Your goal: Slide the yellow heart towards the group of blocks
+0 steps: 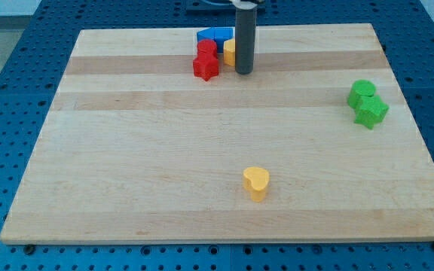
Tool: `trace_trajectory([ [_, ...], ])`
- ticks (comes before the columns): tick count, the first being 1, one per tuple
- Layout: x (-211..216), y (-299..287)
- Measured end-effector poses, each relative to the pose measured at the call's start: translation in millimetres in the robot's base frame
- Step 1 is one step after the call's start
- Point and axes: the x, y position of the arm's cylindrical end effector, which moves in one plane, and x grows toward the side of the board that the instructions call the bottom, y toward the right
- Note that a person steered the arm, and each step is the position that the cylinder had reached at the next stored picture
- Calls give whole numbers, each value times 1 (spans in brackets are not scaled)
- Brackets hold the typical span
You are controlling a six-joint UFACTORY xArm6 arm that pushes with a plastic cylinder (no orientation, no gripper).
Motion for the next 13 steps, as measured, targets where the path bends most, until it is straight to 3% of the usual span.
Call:
trace_trajectory([
  [3, 149, 14],
  [6, 256, 63],
  [7, 264, 45],
  [13, 176, -34],
])
